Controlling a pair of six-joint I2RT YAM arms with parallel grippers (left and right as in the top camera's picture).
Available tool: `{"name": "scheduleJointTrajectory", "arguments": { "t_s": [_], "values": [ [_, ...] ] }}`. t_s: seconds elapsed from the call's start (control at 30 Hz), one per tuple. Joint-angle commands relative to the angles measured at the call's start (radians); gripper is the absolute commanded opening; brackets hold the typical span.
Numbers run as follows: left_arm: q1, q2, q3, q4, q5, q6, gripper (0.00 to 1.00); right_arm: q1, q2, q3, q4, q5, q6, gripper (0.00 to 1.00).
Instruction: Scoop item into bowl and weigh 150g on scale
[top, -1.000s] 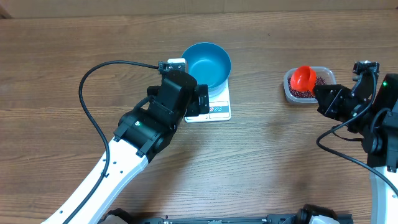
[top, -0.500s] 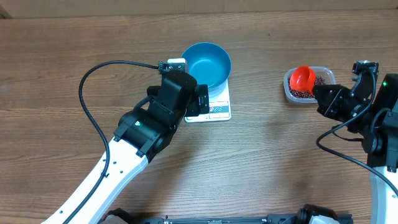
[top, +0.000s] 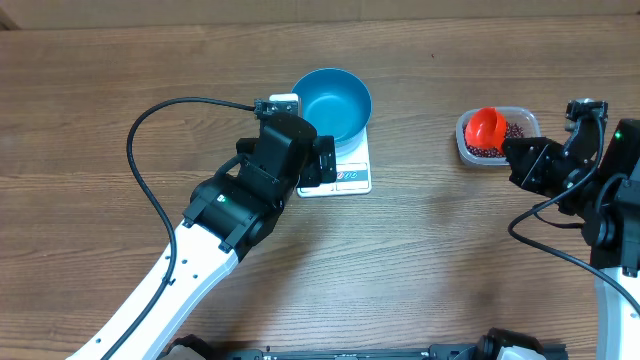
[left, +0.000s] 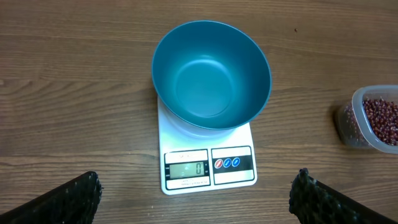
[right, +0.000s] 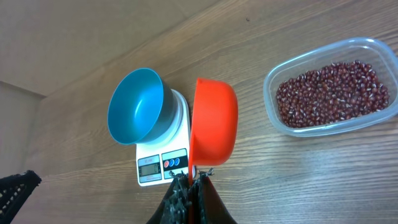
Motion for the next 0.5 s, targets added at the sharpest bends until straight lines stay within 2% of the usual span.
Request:
{"name": "scheduleJointTrajectory", "arguments": {
  "t_s": [0.0, 0.4, 0.47],
  "values": [
    [0.006, 0.006, 0.008, 0.003, -0.013, -0.006, 1.00, -0.005, 0.000, 0.026, -0.003, -0.005, -0.013, 0.04],
    [0.006, 0.006, 0.008, -0.032, -0.013, -0.002, 1.00, -0.005, 0.000, 0.026, -0.005, -0.005, -0.013, 0.04],
    [0.006, 0.006, 0.008, -0.039, 0.002, 0.069, 1.00, -0.005, 0.000, 0.026, -0.008, -0.005, -0.013, 0.04]
  ]
}}
